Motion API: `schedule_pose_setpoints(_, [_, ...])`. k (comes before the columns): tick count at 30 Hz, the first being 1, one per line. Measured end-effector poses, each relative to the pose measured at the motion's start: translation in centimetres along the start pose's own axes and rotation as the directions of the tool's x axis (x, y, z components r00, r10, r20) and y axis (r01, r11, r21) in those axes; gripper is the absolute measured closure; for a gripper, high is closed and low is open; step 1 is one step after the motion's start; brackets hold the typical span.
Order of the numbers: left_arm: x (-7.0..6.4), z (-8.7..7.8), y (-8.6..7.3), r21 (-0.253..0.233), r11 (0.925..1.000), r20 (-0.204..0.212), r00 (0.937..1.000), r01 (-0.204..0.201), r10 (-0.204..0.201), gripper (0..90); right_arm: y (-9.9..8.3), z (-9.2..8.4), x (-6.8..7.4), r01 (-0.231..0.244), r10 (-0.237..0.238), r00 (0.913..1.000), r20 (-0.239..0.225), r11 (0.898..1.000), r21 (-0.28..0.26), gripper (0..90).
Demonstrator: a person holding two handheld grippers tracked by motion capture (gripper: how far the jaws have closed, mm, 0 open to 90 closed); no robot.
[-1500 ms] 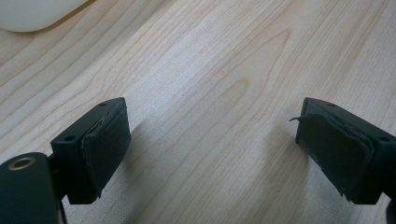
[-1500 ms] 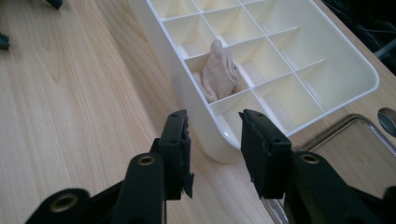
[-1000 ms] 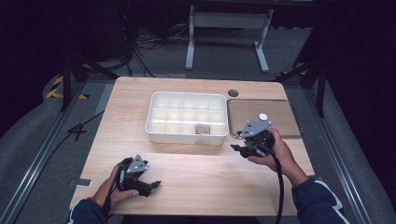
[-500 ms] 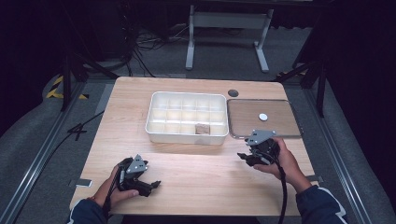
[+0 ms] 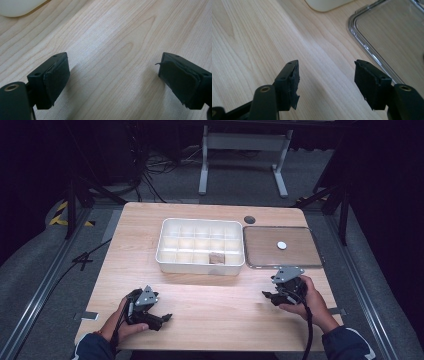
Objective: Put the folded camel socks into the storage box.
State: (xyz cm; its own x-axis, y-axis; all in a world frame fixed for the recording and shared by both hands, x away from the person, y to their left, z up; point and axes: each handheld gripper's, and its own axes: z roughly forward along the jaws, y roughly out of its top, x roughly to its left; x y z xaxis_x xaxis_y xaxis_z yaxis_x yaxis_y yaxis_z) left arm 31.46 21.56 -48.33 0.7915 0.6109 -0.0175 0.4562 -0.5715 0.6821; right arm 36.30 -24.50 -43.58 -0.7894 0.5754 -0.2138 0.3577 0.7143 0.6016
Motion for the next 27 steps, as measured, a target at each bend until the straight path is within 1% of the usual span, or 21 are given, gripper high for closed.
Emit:
schedule_pose_setpoints(1, [0.0,0.0,0.0,0.000,1.0000,0.000,1.0000,0.000,0.000,10.3,-0.3,0.0,0.0,-0.007,0.007,1.0000,0.003,1.000,0.000,37.1])
schedule_pose_setpoints(3, [0.0,0.0,0.0,0.000,1.0000,0.000,1.0000,-0.001,0.001,10.3,-0.7,-0.1,0.0,-0.017,0.017,0.9998,-0.005,1.000,-0.002,36.1])
schedule_pose_setpoints(5, [0.0,0.0,0.0,0.000,1.0000,0.000,1.0000,0.000,0.000,10.3,-1.0,-0.2,-0.1,-0.018,0.018,0.9998,-0.007,1.000,-0.011,36.1])
schedule_pose_setpoints(6, [0.0,0.0,0.0,0.001,1.0000,0.000,1.0000,-0.001,0.001,10.3,-1.5,-0.4,-0.2,-0.041,0.041,0.9990,-0.016,0.999,-0.027,34.5])
schedule_pose_setpoints(10, [0.0,0.0,0.0,0.000,1.0000,0.001,1.0000,-0.001,0.001,10.2,-2.6,-0.8,-0.3,-0.060,0.060,0.9982,0.003,0.995,-0.076,32.9])
schedule_pose_setpoints(13, [0.0,0.0,0.0,0.000,1.0000,0.002,1.0000,-0.001,0.001,10.2,-3.6,-0.9,-0.4,-0.084,0.085,0.9963,0.008,0.993,-0.088,32.4])
schedule_pose_setpoints(14, [0.0,0.0,0.0,0.000,1.0000,0.002,1.0000,-0.001,0.001,10.2,-4.0,-0.9,-0.4,-0.097,0.097,0.9953,0.001,0.992,-0.084,32.1])
schedule_pose_setpoints(16, [0.0,0.0,0.0,-0.001,1.0000,0.002,1.0000,-0.002,0.002,10.1,-4.7,-1.1,-0.5,-0.105,0.106,0.9944,0.001,0.990,-0.091,32.0])
schedule_pose_setpoints(21, [0.1,0.0,0.0,0.000,1.0000,0.001,1.0000,-0.005,0.005,9.9,-6.6,-1.4,-0.6,-0.163,0.163,0.9866,-0.017,0.982,-0.094,31.9])
schedule_pose_setpoints(23, [0.1,0.0,0.0,0.001,1.0000,0.002,1.0000,-0.005,0.005,9.8,-7.4,-1.6,-0.7,-0.182,0.182,0.9833,-0.012,0.978,-0.101,32.1])
schedule_pose_setpoints(24, [0.1,0.0,0.0,0.001,1.0000,0.002,1.0000,-0.005,0.005,9.8,-7.4,-1.6,-0.7,-0.182,0.182,0.9833,-0.012,0.978,-0.101,32.1])
schedule_pose_setpoints(25, [0.1,0.0,0.0,0.000,1.0000,0.002,1.0000,-0.003,0.003,9.8,-8.1,-1.6,-0.8,-0.199,0.199,0.9800,-0.012,0.975,-0.096,32.0])
schedule_pose_setpoints(27, [0.1,0.0,0.0,0.000,1.0000,0.002,1.0000,-0.003,0.003,9.8,-8.7,-1.8,-0.8,-0.216,0.216,0.9763,-0.006,0.971,-0.104,32.2])
